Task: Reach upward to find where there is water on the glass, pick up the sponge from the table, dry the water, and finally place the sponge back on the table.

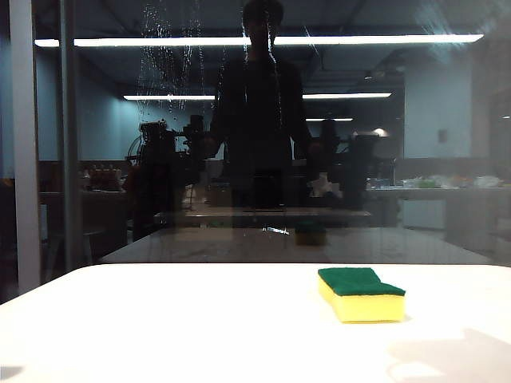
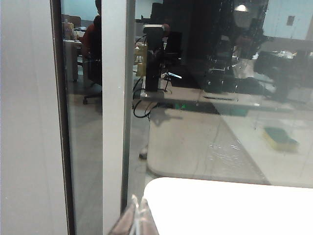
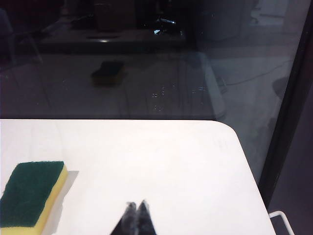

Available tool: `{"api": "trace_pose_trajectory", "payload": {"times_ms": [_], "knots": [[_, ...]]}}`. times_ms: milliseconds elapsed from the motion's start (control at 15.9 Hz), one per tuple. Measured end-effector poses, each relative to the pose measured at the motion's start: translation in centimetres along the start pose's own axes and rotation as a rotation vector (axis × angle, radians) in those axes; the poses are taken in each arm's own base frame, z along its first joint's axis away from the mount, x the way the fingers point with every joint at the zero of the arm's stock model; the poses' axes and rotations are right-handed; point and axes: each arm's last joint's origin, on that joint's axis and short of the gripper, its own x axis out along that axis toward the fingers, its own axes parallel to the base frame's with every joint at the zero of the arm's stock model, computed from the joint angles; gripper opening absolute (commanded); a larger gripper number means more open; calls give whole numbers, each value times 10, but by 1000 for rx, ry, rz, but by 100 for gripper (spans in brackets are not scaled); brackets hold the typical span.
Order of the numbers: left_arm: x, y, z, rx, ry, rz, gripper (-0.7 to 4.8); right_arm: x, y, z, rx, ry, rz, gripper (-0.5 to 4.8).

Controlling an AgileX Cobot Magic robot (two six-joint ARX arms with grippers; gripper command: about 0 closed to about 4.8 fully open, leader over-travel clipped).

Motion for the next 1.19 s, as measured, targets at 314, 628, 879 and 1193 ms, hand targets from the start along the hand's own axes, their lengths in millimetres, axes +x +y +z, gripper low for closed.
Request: {"api": "trace_pose_trajectory", "payload": {"times_ms": [314,628,879,1193], "knots": [[0,0,0,0,0,0,-5,0,0,0,0,0,0,-5],[0,0,0,0,0,0,-5,0,0,0,0,0,0,-5],[0,-1,6,3,-55,-22,-5,0,0,2,-1,-18,1,-5],[-7,-4,45,8,-127,-37,-5,-10,2,36,-6,-140,5,-5]]}}
